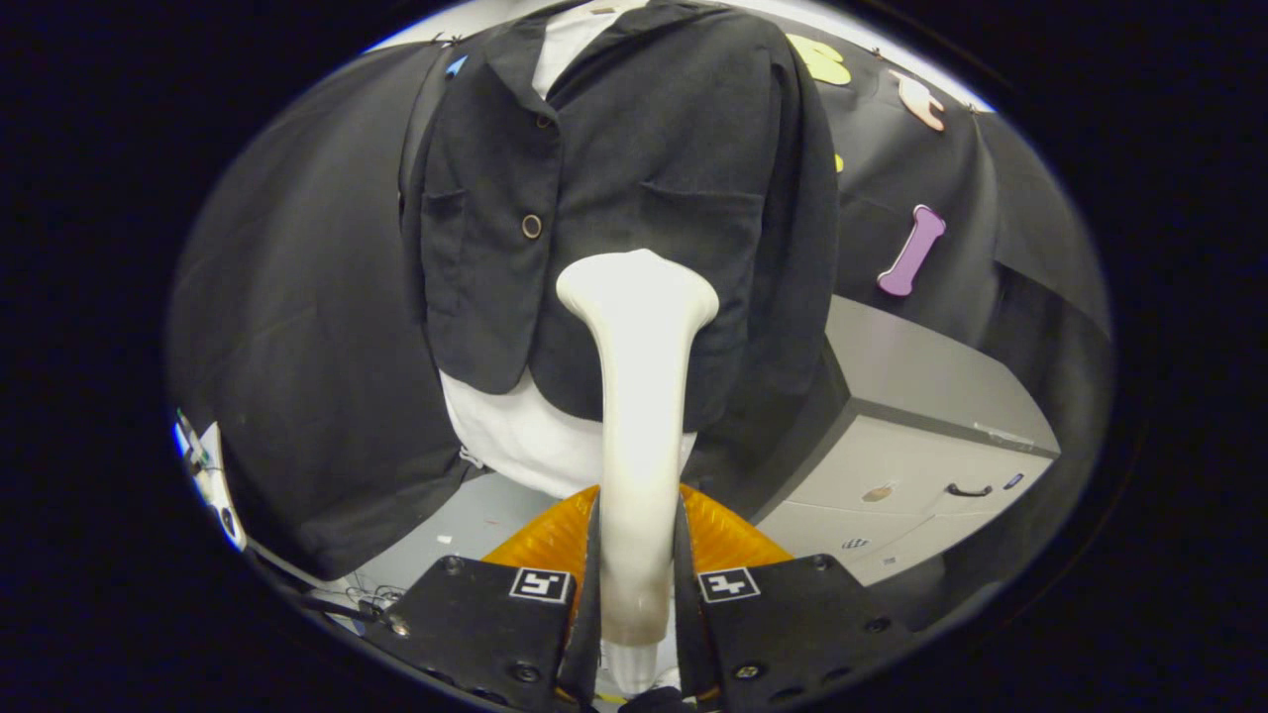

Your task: Iron the clothes twice with a garment steamer, once on the left side and once on the right side.

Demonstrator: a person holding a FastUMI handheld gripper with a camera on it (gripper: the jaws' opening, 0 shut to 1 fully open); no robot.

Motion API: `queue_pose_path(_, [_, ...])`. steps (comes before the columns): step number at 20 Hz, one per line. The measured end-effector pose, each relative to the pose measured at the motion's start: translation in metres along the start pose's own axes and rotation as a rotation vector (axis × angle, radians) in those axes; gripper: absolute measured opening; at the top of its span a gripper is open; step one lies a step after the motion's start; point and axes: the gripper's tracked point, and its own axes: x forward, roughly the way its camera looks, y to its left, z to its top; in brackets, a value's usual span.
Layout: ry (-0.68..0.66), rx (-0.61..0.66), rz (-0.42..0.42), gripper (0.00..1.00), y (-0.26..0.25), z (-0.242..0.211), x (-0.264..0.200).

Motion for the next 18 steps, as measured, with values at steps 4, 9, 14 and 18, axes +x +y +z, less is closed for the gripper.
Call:
queue_pose_path(4, [-0.007,0.017,0.002,0.34,0.0,0.005,-0.006])
queue_pose_path(9, [-0.098,0.046,-0.014,0.33,0.001,0.049,-0.04])
queue_pose_path(14, [-0.244,0.043,0.009,0.34,0.026,0.113,-0.099])
queue_pose_path(18, [-0.357,0.007,0.041,0.34,0.058,0.169,-0.13])
